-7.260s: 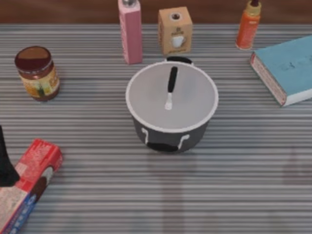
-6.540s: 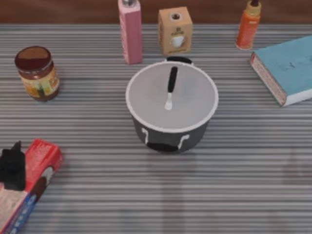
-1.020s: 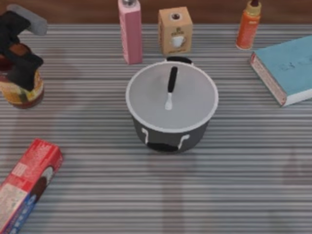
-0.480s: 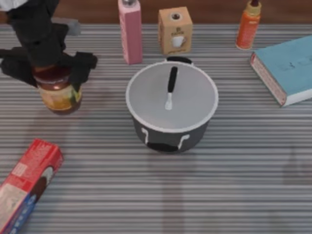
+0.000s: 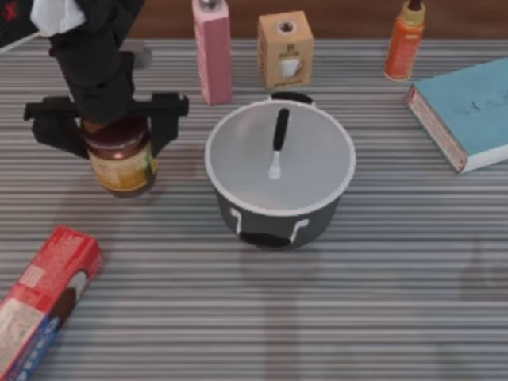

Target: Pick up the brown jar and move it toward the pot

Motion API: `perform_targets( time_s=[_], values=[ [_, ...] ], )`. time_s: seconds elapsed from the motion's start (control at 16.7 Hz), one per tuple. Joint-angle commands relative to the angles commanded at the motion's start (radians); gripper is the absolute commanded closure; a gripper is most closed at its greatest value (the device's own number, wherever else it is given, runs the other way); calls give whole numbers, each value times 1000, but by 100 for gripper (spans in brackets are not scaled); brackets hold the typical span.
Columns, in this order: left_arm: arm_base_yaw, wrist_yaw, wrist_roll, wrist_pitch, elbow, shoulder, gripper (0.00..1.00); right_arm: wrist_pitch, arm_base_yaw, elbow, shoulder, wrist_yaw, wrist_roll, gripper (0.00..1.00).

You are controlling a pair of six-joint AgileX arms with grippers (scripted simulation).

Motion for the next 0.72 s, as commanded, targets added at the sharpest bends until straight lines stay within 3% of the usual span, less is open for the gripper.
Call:
perform_targets(
  time_s=[0.72],
  values=[
    [5,1,6,169,-107,62,100,0,0,0,0,0,0,0]
  ],
)
